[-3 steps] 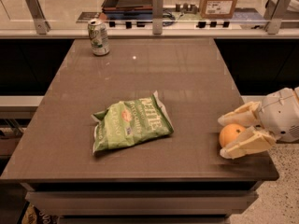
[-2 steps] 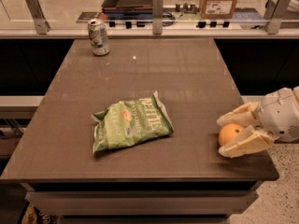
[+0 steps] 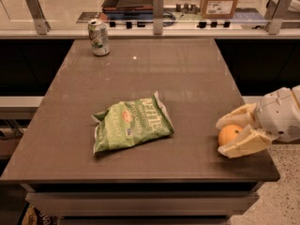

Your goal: Move orange near 7up can

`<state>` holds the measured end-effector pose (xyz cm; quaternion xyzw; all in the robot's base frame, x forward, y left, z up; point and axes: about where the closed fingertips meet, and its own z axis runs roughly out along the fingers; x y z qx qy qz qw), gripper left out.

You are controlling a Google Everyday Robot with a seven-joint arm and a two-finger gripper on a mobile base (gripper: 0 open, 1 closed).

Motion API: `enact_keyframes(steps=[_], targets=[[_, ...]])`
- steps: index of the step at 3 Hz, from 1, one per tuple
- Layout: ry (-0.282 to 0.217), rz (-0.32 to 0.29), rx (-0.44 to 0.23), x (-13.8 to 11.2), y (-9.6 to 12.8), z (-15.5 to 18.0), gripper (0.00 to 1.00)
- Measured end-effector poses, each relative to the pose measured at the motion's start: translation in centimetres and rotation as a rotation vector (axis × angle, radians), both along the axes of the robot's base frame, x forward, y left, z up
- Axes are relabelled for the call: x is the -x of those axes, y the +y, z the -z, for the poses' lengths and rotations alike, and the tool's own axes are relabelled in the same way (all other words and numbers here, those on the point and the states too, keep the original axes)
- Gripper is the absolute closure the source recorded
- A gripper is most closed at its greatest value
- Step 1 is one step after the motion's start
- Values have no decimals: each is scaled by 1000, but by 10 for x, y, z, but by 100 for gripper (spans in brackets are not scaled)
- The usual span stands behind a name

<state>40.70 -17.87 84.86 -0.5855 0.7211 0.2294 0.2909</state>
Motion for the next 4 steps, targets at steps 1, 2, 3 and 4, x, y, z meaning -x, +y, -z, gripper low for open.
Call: enact_keyframes(steps=[1,2,3,4], targets=[[0,0,0,0,0,0,100],[22,10,38,-9,3,-18,100],[50,58,80,-36,12,-50,100],[49,109,69,-63,27,-72,100]])
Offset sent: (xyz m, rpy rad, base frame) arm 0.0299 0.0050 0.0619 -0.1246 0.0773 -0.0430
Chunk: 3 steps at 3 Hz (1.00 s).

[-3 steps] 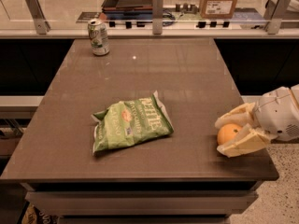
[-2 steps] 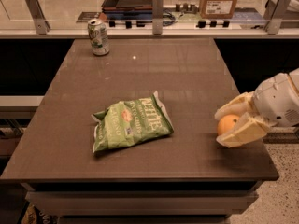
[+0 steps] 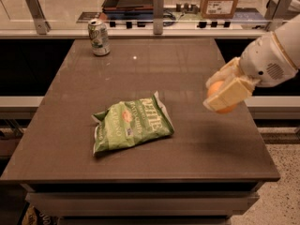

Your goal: Move orange near 7up can

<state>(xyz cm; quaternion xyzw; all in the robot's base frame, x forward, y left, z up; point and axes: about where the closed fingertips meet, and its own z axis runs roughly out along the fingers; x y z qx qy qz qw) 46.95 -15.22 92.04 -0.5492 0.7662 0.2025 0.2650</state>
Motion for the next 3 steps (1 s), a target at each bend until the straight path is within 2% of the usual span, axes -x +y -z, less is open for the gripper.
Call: enact_keyframes(steps=[1,2,3], targets=[[-42,47,-73,-28,20,-14,100],[-120,51,-170,-63,51,-27,100],[-120,51,-170,-63,51,-27,100]])
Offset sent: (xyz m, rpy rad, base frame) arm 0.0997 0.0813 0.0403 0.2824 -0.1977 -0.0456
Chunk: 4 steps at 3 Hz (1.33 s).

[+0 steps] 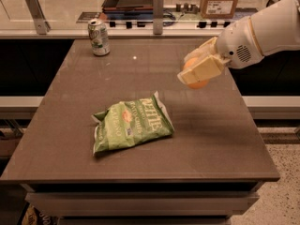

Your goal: Move orange near 7up can

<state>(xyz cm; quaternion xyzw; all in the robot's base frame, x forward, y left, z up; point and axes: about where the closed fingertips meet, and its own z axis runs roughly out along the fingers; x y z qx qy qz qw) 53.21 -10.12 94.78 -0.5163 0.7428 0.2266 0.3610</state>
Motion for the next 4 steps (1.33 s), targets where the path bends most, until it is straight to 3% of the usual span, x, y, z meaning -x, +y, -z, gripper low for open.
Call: enact_keyframes(steps=[2,4], targets=[[-45,70,-21,-48,16,-16,100],[-79,167,-9,-109,69,-24,100]])
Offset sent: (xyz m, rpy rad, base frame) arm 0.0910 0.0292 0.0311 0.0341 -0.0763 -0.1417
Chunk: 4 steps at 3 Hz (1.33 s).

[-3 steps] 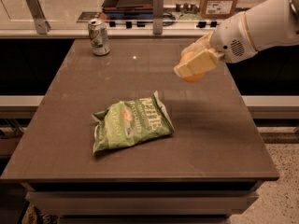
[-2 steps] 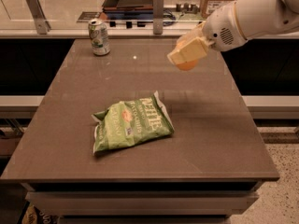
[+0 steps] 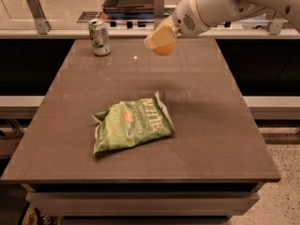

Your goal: Move orange near 7up can

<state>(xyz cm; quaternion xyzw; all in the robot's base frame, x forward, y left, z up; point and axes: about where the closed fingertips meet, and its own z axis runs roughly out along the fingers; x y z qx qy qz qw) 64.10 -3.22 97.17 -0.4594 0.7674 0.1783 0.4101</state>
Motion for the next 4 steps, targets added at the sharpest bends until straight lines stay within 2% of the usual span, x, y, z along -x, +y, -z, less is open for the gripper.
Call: enact_keyframes(steps=[1,3,4], targets=[[-15,11,-30,-35,40,6,100],[-51,-16,-82,-83,87,19,100],[-78,-26,-65,-106,102,30,100]])
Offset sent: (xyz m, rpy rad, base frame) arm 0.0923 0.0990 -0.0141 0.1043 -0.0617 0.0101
